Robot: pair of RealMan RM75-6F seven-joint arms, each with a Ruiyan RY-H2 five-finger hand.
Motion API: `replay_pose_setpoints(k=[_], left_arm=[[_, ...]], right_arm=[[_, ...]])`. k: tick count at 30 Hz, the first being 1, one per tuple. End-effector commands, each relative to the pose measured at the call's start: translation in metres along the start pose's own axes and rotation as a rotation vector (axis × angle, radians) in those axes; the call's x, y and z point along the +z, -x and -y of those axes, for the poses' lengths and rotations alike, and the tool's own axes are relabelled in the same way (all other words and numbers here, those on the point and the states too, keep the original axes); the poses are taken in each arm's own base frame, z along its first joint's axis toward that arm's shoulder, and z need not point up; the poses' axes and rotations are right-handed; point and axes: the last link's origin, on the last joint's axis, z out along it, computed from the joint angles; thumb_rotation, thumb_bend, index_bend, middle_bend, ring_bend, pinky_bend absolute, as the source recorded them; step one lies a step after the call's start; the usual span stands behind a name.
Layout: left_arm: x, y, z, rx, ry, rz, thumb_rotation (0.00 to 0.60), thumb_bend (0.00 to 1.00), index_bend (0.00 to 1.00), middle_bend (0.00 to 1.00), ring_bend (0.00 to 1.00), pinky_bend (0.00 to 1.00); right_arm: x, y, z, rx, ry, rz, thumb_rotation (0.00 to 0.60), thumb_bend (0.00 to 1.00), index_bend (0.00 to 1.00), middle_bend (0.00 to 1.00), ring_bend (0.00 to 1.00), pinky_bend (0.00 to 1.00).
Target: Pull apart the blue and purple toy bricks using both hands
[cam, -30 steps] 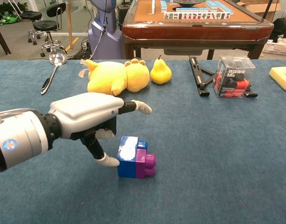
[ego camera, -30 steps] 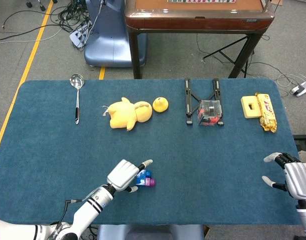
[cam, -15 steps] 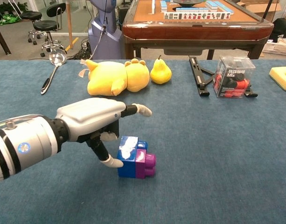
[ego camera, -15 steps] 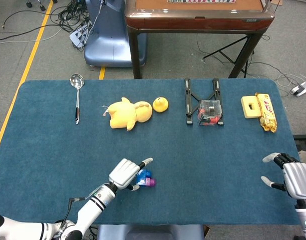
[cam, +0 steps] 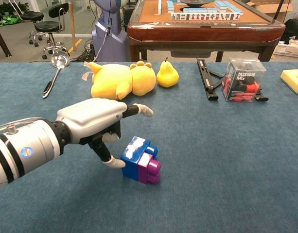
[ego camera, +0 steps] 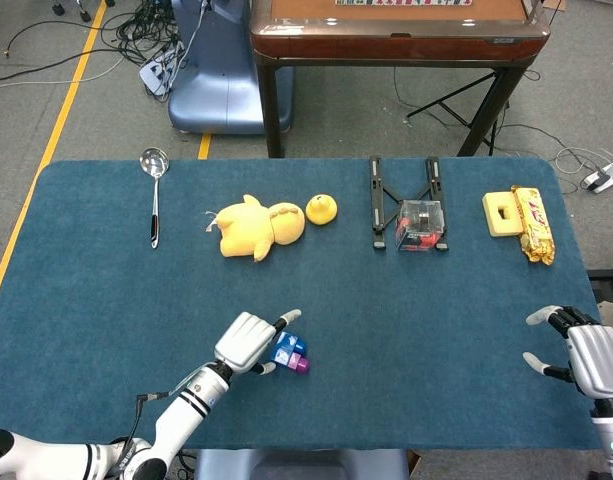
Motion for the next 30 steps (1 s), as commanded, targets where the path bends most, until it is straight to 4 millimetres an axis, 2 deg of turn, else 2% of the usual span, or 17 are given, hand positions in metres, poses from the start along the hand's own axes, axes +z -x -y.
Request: replay_pose_setpoints(k=[1,4,15,30], left_arm=[[0.000,-0.001,-0.001,0.014,0.015,0.004,0.600,0.00,0.22,1.00,1.00,1.00],[0.003,-0.002,-0.003,0.030,0.023,0.006,0.600,0.00,0.25,1.00,1.00,1.00],[0.014,-0.001,-0.011,0.122,-0.003,0.043,0.600,0.00,0.28,1.00,1.00,1.00],[0.017,-0.005,-0.011,0.161,-0.028,0.082,0.600,0.00,0.35,1.00,1.00,1.00]], right_arm=[[0.000,0.000,0.001,0.000,-0.003,0.001,0.600,0.01,0.45,0.42,0.34,0.49],[0.001,0.001,0.002,0.000,-0.004,0.003,0.600,0.01,0.45,0.42,0.34,0.49],[0.001,0.002,0.000,0.001,0.002,0.000,0.600,0.01,0.45,0.42,0.34,0.49],[0.002,0.004,-0.004,0.008,0.006,0.006,0.600,0.01,0.45,0.42,0.34,0.49]])
